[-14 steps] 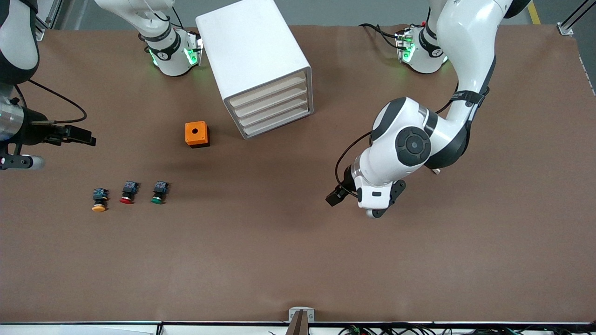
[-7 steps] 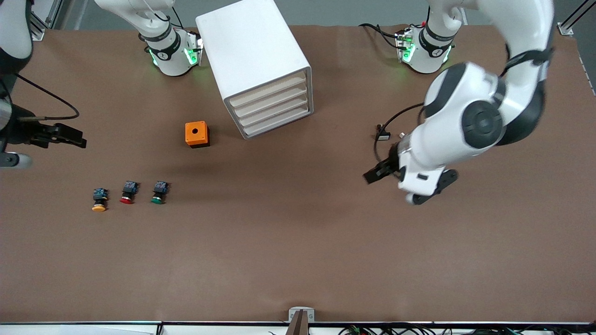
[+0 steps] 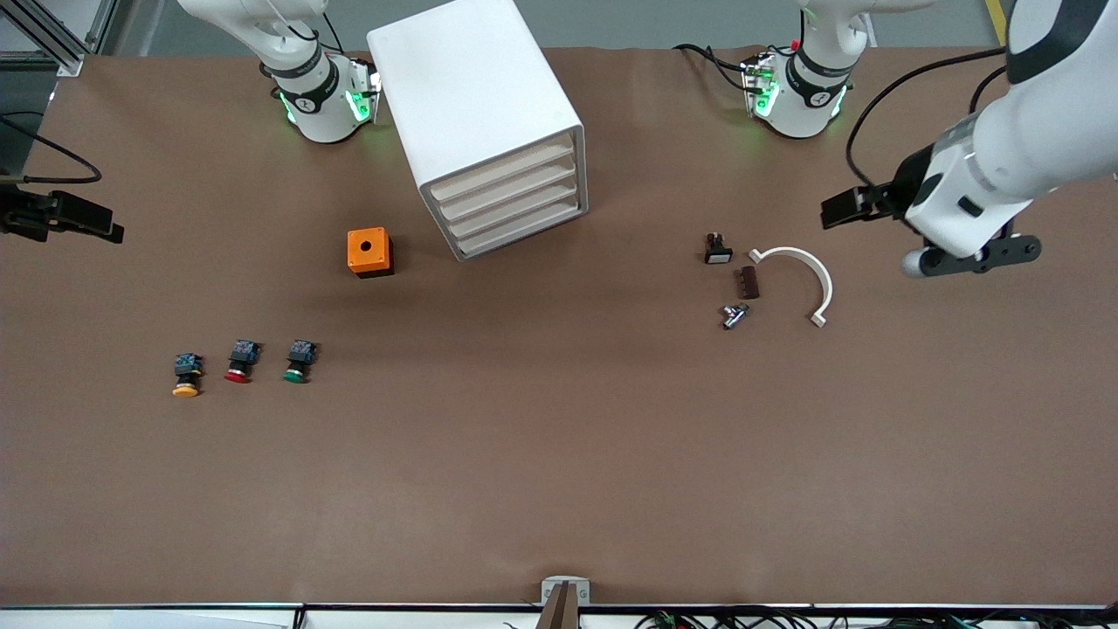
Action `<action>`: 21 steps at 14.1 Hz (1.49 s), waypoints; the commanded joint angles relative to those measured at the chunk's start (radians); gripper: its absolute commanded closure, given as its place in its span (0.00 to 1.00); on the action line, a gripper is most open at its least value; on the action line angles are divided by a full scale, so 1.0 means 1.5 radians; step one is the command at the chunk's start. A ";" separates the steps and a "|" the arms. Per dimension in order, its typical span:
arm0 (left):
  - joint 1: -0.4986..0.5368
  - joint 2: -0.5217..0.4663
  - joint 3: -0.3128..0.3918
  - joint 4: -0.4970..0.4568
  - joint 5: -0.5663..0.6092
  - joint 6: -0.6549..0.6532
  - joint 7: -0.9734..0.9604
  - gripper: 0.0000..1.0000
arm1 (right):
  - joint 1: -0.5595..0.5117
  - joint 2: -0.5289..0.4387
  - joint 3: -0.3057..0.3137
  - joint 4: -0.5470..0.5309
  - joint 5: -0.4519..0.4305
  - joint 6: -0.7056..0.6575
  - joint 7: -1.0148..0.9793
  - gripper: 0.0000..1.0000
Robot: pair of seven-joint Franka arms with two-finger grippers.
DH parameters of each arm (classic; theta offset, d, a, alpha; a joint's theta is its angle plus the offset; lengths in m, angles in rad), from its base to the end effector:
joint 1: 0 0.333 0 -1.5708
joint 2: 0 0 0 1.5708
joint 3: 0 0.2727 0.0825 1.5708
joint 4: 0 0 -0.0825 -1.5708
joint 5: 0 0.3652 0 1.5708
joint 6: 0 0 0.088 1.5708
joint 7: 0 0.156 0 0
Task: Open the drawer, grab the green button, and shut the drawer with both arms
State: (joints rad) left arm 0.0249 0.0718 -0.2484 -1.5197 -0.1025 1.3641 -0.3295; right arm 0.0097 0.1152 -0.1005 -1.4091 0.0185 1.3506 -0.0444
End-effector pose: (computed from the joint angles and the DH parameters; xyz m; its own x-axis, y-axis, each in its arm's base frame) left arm 0.5029 -0.1288 0.5045 0.9647 0.0866 -0.2487 0.0999 -0.9941 0.0416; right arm 0.5322 -0.0427 0.5252 0.9842 -0.0423 -0.1718 -0.0455 -0.9989 -0.0146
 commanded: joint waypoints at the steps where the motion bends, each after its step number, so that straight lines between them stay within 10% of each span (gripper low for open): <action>1: 0.033 -0.120 -0.004 -0.168 0.019 0.072 0.075 0.00 | -0.043 0.009 0.007 0.014 0.005 -0.015 -0.002 0.00; 8: -0.041 -0.183 0.126 -0.269 0.042 0.141 0.184 0.00 | -0.044 -0.027 0.012 -0.019 0.006 -0.026 -0.009 0.00; 15: -0.027 -0.216 0.138 -0.313 0.043 0.211 0.204 0.00 | -0.012 -0.169 0.008 -0.192 0.005 0.081 -0.010 0.00; 21: -0.011 -0.207 0.137 -0.242 0.043 0.206 0.196 0.00 | -0.012 -0.173 0.010 -0.153 0.005 0.071 -0.010 0.00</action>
State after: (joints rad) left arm 0.0058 -0.2380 -0.0437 -1.9108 -0.0580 1.6787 -0.0350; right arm -0.0132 -0.1289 -0.0838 -1.6538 0.0225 1.4624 -0.0518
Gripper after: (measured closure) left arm 0.000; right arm 0.000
